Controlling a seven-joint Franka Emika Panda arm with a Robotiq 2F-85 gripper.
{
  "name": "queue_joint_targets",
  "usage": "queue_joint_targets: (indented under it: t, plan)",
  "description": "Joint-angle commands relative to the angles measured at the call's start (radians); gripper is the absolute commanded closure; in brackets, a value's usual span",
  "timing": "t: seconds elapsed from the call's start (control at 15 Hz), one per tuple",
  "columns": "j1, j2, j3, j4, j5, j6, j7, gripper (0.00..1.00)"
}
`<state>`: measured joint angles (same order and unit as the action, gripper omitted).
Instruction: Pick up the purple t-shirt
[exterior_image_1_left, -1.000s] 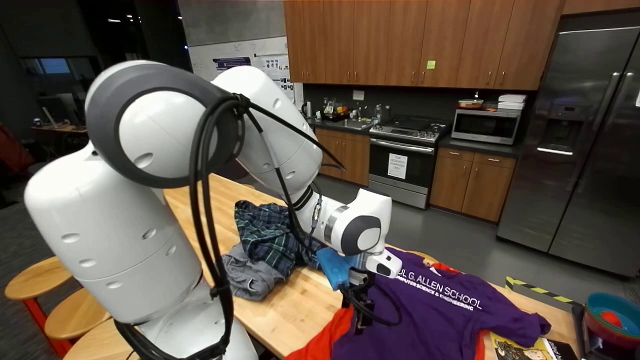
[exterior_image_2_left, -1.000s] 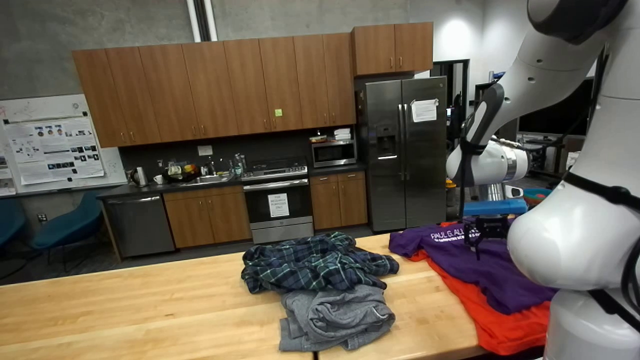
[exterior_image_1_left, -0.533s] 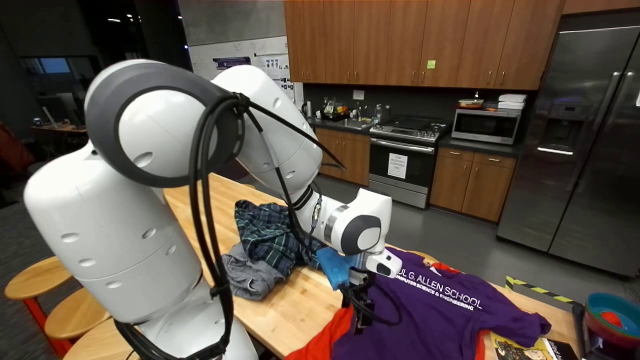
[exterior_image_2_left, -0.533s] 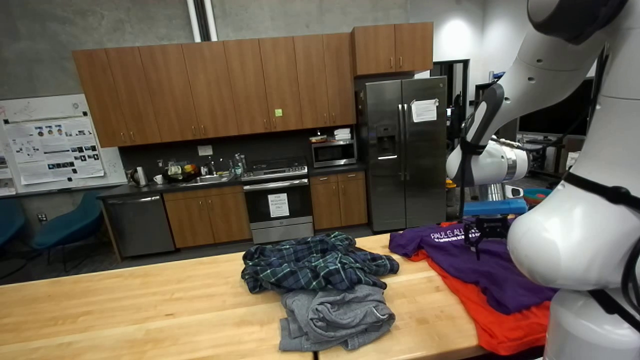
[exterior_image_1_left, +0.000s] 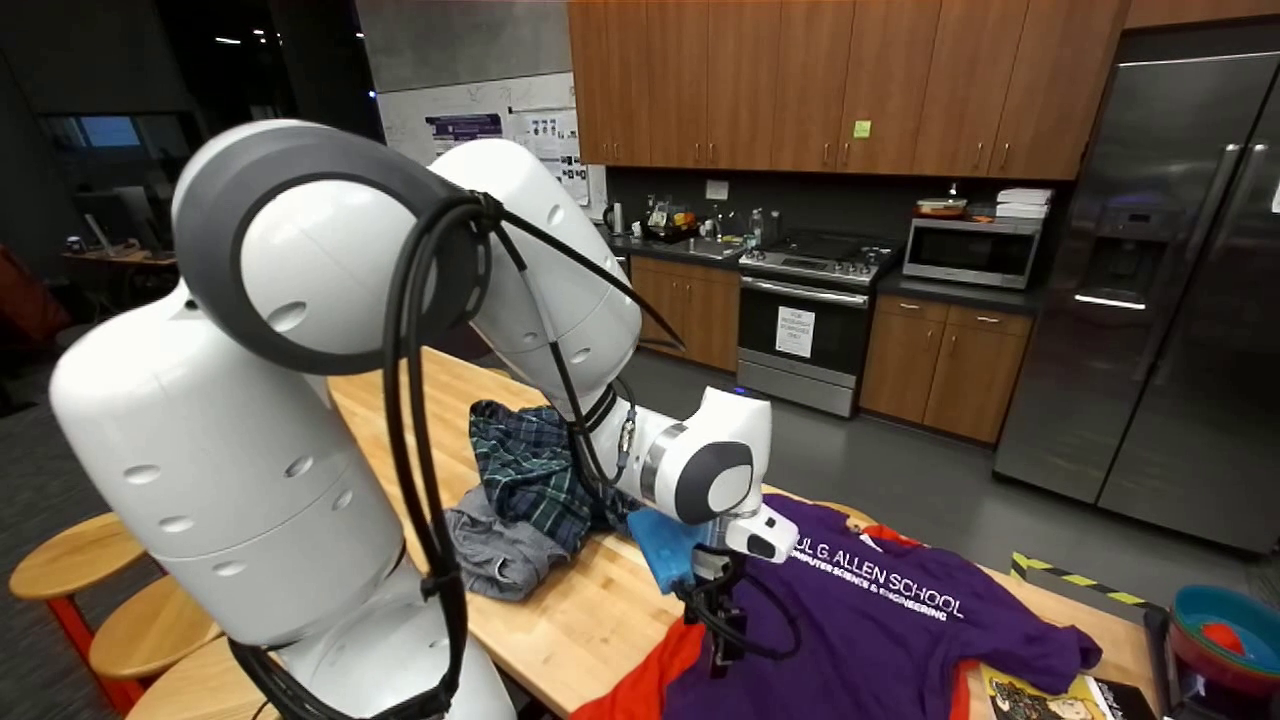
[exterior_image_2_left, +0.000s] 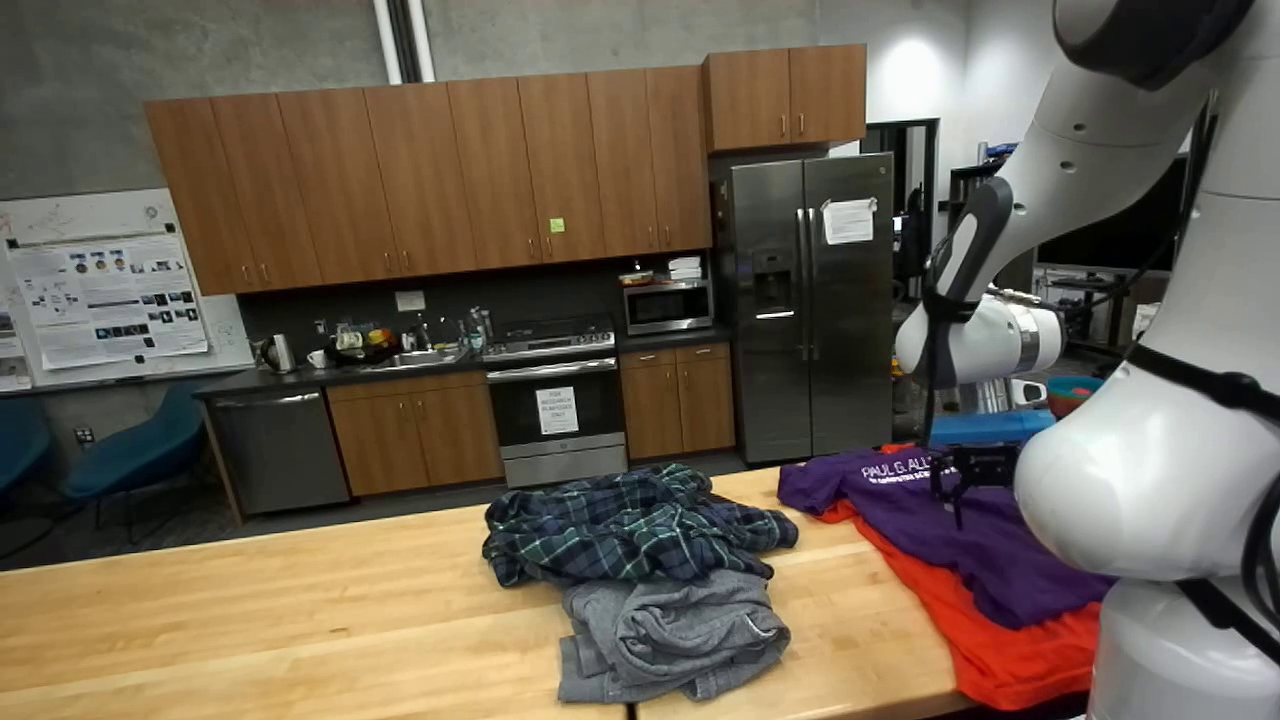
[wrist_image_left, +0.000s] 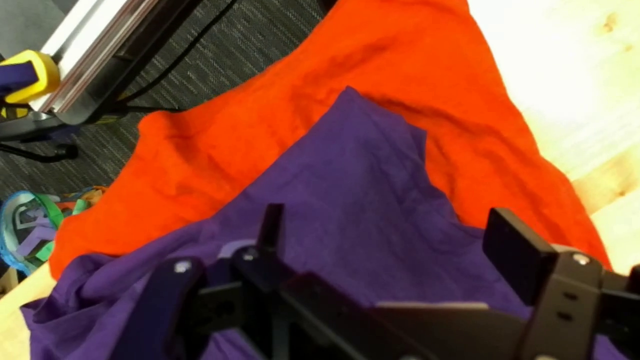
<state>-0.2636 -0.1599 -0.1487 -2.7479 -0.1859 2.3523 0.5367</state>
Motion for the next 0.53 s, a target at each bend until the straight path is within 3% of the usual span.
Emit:
queue_joint_targets:
  t: [0.0,0.07,0.13,0.27,0.47]
  plan:
    - [-0.018,0.043,0.023,-0.027,-0.150,0.148,0.071,0.00]
    - [-0.023,0.049,0.025,-0.047,-0.205,0.198,0.091,0.00]
    - [-0.089,0.012,-0.041,-0.049,-0.287,0.203,0.004,0.00]
    - [-0.121,0.029,-0.070,-0.042,-0.389,0.267,-0.007,0.00]
    - [-0.196,0.047,-0.155,-0.034,-0.477,0.352,-0.109,0.00]
